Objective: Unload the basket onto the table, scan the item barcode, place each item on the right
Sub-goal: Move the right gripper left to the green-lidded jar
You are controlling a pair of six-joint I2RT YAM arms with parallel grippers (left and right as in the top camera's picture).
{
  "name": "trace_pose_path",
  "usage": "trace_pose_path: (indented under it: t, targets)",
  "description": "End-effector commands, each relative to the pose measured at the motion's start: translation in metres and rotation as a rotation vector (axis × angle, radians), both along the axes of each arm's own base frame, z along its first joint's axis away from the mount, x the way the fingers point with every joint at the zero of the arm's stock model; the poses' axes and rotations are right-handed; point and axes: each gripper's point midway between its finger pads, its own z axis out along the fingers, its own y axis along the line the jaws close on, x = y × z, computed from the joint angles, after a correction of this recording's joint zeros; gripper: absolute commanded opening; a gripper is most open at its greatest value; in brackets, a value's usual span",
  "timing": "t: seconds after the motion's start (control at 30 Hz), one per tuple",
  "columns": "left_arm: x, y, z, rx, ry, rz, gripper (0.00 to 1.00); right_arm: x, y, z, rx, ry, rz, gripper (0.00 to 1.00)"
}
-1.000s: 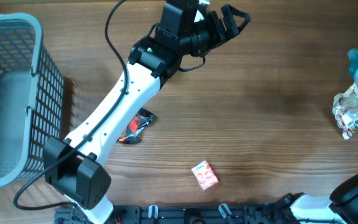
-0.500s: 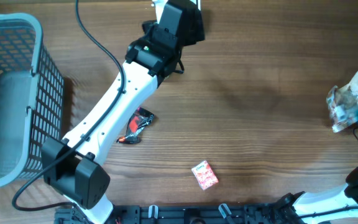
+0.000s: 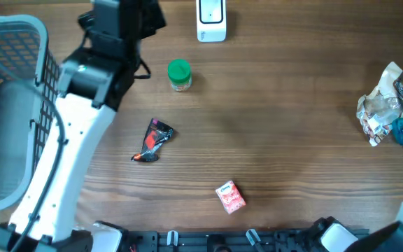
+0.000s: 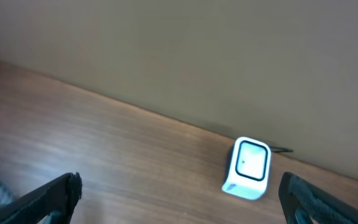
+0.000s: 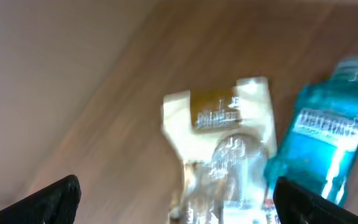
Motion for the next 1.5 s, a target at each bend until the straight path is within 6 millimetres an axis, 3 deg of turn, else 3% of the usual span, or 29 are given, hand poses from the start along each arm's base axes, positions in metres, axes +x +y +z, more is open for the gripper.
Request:
trace_pose_path:
  t: [0.0, 0.07, 0.1, 0.13, 0.2, 0.27, 0.37, 0.43, 0.5, 0.6, 0.7, 0.83, 0.9, 1.0, 1.07, 1.2, 1.47]
  targets:
    - [-0.02, 0.006, 0.01, -0.081, 0.023, -0.044, 1.0, 0.033, 0.064, 0.013, -0.124, 0.093, 0.198, 1.0]
    - [-0.027, 0.003, 0.003, -0.075, 0.061, -0.056, 1.0, 0.051, 0.117, 0.025, -0.18, 0.128, 0.352, 1.0]
    - [-0.032, 0.001, -0.004, -0.068, 0.094, -0.062, 1.0, 0.063, 0.16, 0.035, -0.189, 0.131, 0.467, 1.0]
    - [-0.036, -0.001, -0.01, -0.077, 0.122, -0.057, 1.0, 0.069, 0.188, 0.038, -0.177, 0.16, 0.543, 1.0]
    - [-0.046, 0.002, -0.024, -0.13, 0.179, -0.011, 1.0, 0.073, 0.236, 0.031, -0.152, 0.3, 0.694, 1.0]
    - [-0.051, 0.001, -0.03, -0.14, 0.21, -0.005, 1.0, 0.084, 0.267, 0.02, -0.187, 0.424, 0.834, 1.0]
    - [-0.056, 0.0, -0.035, -0.129, 0.237, -0.006, 1.0, 0.117, 0.296, 0.004, -0.149, 0.455, 0.973, 1.0]
    - [-0.063, 0.014, -0.041, -0.089, 0.266, 0.057, 1.0, 0.133, 0.316, -0.003, -0.103, 0.415, 1.073, 1.0]
    - [-0.072, 0.033, -0.051, -0.094, 0.304, 0.162, 1.0, 0.149, 0.328, -0.004, -0.08, 0.369, 1.105, 1.0]
    - [-0.075, 0.032, -0.064, -0.065, 0.345, 0.154, 1.0, 0.163, 0.36, 0.003, -0.116, 0.292, 1.163, 1.0]
    - [-0.071, 0.049, -0.056, -0.031, 0.308, 0.19, 1.0, 0.167, 0.387, 0.007, -0.22, 0.27, 1.169, 1.0]
    - [-0.076, 0.036, -0.012, 0.04, 0.186, 0.011, 1.0, 0.164, 0.43, 0.006, -0.28, 0.229, 1.243, 1.0]
    - [-0.091, 0.03, 0.017, 0.047, 0.103, -0.081, 1.0, 0.166, 0.445, -0.01, -0.275, 0.24, 1.266, 1.0]
    - [-0.118, 0.041, 0.048, 0.022, 0.012, -0.072, 1.0, 0.161, 0.476, -0.035, -0.262, 0.276, 1.327, 1.0]
    - [-0.135, 0.046, 0.061, 0.01, -0.031, -0.072, 1.0, 0.153, 0.511, -0.037, -0.29, 0.263, 1.387, 1.0]
    - [-0.147, 0.05, 0.049, 0.026, 0.028, -0.072, 1.0, 0.156, 0.55, -0.03, -0.438, 0.224, 1.4, 1.0]
    - [-0.146, 0.05, 0.044, 0.026, 0.051, -0.069, 1.0, 0.161, 0.576, -0.108, -0.488, 0.287, 1.473, 1.0]
